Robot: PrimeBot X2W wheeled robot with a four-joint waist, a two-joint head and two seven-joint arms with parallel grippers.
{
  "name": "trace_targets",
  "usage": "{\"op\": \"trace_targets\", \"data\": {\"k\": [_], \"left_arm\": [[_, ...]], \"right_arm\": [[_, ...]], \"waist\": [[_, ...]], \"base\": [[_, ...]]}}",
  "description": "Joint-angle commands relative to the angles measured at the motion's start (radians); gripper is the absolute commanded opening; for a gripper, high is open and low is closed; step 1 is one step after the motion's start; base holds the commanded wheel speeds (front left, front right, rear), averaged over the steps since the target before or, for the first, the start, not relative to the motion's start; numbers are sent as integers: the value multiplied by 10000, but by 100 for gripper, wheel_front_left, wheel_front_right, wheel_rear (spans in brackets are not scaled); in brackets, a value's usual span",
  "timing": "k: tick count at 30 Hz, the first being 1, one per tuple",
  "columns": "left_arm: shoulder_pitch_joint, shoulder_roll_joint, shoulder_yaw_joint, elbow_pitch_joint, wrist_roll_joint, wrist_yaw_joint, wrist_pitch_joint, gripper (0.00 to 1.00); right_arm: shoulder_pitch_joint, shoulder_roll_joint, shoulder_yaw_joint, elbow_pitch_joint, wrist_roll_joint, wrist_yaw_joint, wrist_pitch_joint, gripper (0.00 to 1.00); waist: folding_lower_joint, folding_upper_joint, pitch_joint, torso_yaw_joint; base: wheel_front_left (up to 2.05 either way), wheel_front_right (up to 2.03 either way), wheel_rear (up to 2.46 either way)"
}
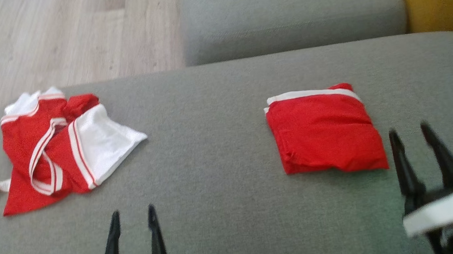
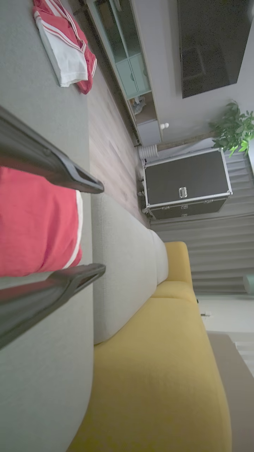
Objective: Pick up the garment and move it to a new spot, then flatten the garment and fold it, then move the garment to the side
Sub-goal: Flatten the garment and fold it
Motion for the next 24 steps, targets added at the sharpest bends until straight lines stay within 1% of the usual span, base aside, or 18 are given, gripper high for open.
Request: {"op": "trace_targets", "data": {"k": [1,3,5,9,12,16,24], "left_arm": [[4,-44,477,-353,99,67,-51,100],[299,-48,653,-359,172,47,-51,100],[595,-51,810,-319,203,8,-51,100],[997,-56,999,-135,259,-149,-51,100],[1110,-57,1086,-148,221,-118,-51,100],[1062,-58,1008,-47,233,-205,-51,100],[993,-59,959,54,271,-275,-51,100]], "right_arm": [[216,104,6,-488,-188,-7,-106,100],[857,231,-128,-658,-509,-7,-107,100],[1339,310,-49,-727,-706,-7,-107,100],[1889,418,11,-717,-954,-7,-107,100],[1975,470,12,-691,-1009,-7,-108,100],[1963,513,-111,-623,-1100,-7,-108,100],[1798,477,91,-412,-1257,-7,-108,100]], "waist": [[1,-1,-259,-196],[1,-1,-407,-285],[1,-1,-536,-379],[1,-1,-766,-537],[1,-1,-816,-633],[1,-1,-823,-612],[1,-1,-737,-585]], "base": [[0,0,0],[0,0,0],[0,0,0],[0,0,0],[0,0,0],[0,0,0],[0,0,0]]}}
